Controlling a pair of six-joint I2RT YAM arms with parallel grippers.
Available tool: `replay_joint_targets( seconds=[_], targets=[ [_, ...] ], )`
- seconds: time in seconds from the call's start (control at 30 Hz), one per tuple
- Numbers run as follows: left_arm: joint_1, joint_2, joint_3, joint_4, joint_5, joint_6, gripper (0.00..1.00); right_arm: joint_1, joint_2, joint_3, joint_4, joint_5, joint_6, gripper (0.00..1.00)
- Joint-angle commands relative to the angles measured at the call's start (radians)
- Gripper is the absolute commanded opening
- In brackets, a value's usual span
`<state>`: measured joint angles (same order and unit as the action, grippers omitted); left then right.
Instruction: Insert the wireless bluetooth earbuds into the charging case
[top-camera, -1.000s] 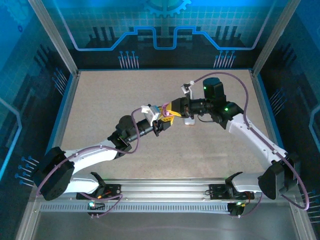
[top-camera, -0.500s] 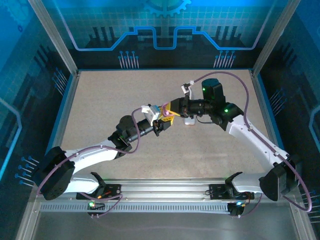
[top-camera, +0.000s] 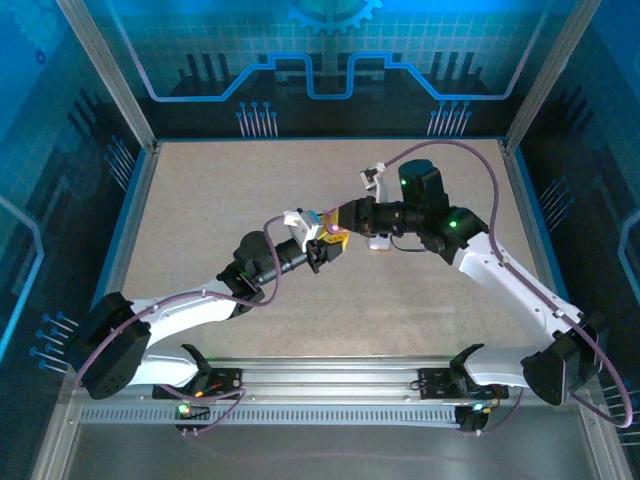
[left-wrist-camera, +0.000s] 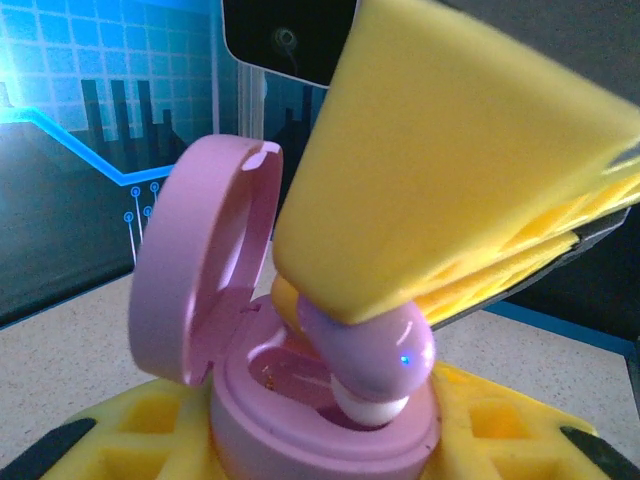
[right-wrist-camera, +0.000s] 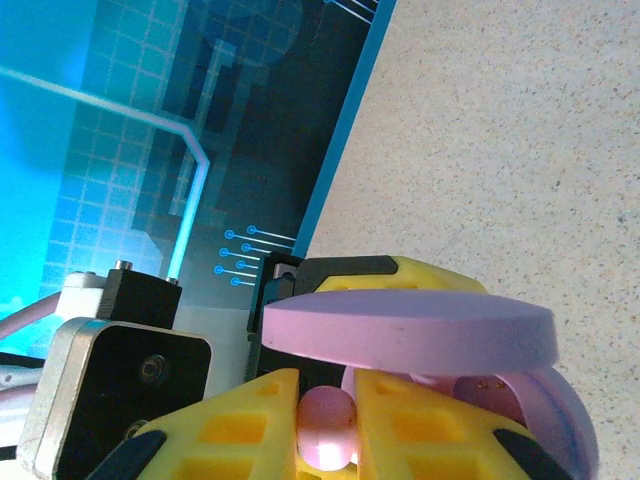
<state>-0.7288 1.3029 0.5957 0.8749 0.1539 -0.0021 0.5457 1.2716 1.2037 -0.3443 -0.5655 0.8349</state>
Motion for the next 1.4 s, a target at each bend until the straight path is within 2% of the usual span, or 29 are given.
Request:
replay_joint_targets(
  seconds=[0.0,0.5,0.7,0.93,1.03,1.13,1.17,1.3,1.37],
  targets=[
    [-0.011,-0.002,0.049,0.113,0.023,-0.028,0.33,0.03,0.014,0.029,-0.058,0.061,-0.054,0.2],
    [-0.011,-0.005,0.051,0.119,0.019,-0.029,0.33,0.051,0.028,0.097,-0.231,0.207,-0.149,0.26],
    [-0.011,-0.008,0.049,0.106,0.012,-0.014,0.33,0.051,0.016,0.121,-0.248,0.21,-0.145,0.34],
    [-0.01,-0.029,0.012,0.082,-0.052,0.011,0.33,0.047,-0.069,0.15,-0.204,0.143,-0.201,0.46],
    [-0.006,-0.053,-0.003,0.065,-0.082,0.02,0.32,0.034,-0.139,0.164,-0.233,0.229,-0.259,0.47],
    [0.005,-0.09,-0.021,0.037,-0.107,0.024,0.33,-0.025,-0.19,0.142,-0.273,0.36,-0.278,0.44],
    [0.008,-0.103,-0.027,0.029,-0.116,0.025,0.32,-0.059,-0.198,0.126,-0.278,0.37,-0.274,0.44],
    [0.029,-0.185,-0.053,-0.029,-0.151,0.036,0.32,-0.228,-0.168,0.037,-0.294,0.315,-0.201,0.42],
    [0.035,-0.232,-0.058,-0.068,-0.159,0.05,0.32,-0.272,-0.119,-0.003,-0.291,0.276,-0.195,0.42]
  ],
)
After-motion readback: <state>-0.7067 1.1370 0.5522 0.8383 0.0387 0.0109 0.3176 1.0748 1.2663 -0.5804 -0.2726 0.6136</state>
